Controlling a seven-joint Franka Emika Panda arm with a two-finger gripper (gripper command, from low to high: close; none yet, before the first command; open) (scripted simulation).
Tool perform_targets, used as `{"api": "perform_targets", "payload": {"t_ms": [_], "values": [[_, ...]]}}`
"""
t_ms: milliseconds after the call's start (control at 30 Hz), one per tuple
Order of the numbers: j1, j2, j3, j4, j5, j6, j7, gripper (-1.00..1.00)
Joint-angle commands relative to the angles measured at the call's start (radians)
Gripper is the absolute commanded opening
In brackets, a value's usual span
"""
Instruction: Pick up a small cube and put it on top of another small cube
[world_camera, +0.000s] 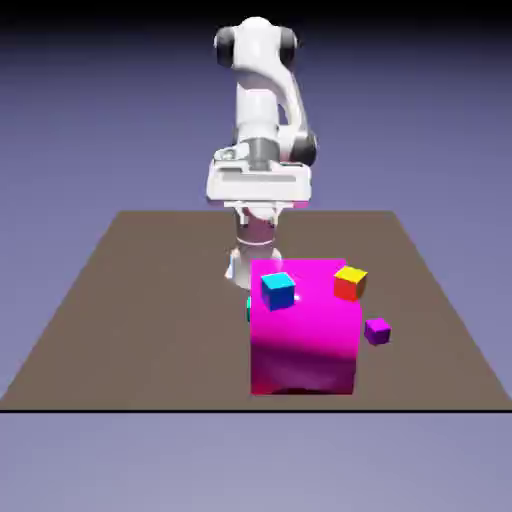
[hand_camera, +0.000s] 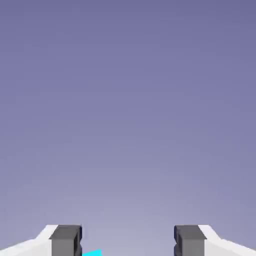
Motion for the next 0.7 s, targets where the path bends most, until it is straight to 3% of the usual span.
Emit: {"api": "perform_targets", "payload": {"t_ms": [0,667], "values": [[-0.028,-0.023,0.033,0.019,0.028,-0.044,-0.009,0.0],[-0.586,-0.474,0.694,0.407,0.586,-0.913,-0.188,0.0]]}}
